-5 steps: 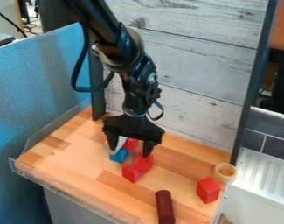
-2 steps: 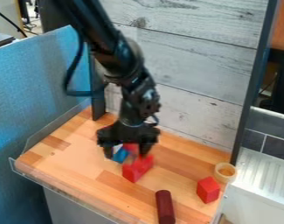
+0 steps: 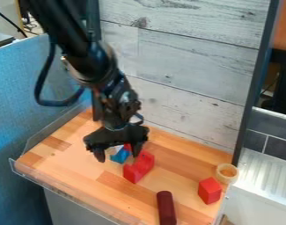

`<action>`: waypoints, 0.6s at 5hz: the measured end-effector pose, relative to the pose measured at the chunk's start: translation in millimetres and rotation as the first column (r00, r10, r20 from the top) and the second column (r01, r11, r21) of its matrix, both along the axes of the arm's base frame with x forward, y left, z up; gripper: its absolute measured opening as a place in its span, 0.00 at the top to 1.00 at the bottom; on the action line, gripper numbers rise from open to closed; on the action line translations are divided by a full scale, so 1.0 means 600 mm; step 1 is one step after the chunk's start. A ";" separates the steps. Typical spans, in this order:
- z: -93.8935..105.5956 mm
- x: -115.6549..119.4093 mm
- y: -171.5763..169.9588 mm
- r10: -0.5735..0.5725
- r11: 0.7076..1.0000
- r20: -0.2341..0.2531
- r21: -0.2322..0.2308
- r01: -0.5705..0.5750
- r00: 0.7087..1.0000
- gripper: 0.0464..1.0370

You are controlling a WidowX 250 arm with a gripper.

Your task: Move the red arch to the top

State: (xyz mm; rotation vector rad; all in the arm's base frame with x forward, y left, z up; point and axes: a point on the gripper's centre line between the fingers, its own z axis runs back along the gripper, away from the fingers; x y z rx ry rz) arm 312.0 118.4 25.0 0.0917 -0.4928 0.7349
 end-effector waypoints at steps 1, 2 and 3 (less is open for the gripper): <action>-0.002 0.004 -0.005 0.010 0.999 0.048 -0.033 -0.008 0.999 0.04; -0.006 0.007 -0.008 0.056 0.996 0.068 -0.076 -0.051 0.996 0.04; -0.025 0.010 -0.014 0.114 0.990 0.038 -0.086 -0.111 0.993 0.04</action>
